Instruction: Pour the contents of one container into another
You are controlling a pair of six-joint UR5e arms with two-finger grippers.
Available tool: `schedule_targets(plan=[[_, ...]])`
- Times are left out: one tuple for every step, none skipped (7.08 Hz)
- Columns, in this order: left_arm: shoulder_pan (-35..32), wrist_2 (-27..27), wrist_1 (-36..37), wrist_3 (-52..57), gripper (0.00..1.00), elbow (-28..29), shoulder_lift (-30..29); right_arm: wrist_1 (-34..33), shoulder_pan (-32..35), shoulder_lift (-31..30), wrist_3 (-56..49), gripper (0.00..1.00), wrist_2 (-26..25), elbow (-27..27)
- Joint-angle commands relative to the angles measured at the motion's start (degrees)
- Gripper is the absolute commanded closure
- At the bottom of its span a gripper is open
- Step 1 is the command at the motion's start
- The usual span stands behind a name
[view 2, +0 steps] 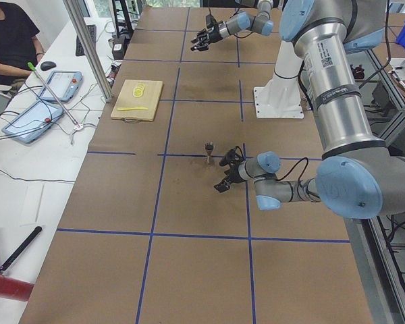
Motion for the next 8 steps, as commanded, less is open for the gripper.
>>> schedule_targets(plan=[[-12.01, -13.83, 0.44, 2.33, 0.0, 0.6, -1.97, 12.03, -0.22, -7.03, 1.73, 0.98, -2.14, -3.47], [-19.48, -22.87, 3.31, 2.33, 0.0, 0.95, -4.16, 14.01, -1.53, -8.89, 1.73, 0.97, -5.81, -4.89], [-25.56, -30.36, 8.56, 2.59, 0.0, 0.95, -8.45, 14.55, -2.84, -10.04, 1.99, 0.95, -7.16, -4.99], [-30.23, -35.13, 14.53, 4.08, 0.0, 1.04, -11.8, 14.56, -4.6, -11.35, 4.96, 0.95, -9.08, -6.03], [-34.28, -39.18, 17.46, 6.18, 0.0, 0.86, -12.44, 15.6, -6.01, -12.24, 6.81, 0.95, -10.15, -7.96], [-38.84, -44.27, 19.23, 6.11, 0.0, 0.86, -12.44, 23.36, -7.68, -14.77, 7.27, 0.95, -12.16, -11.63], [-40.8, -45.28, 20.03, 6.2, 0.0, 0.86, -12.53, 28.74, -7.95, -15.49, 6.4, 0.96, -12.44, -14.1], [-40.91, -47.2, 21.43, 6.2, 0.0, 0.86, -13.49, 29.58, -8.04, -16.54, 7.26, 0.93, -12.36, -14.83]])
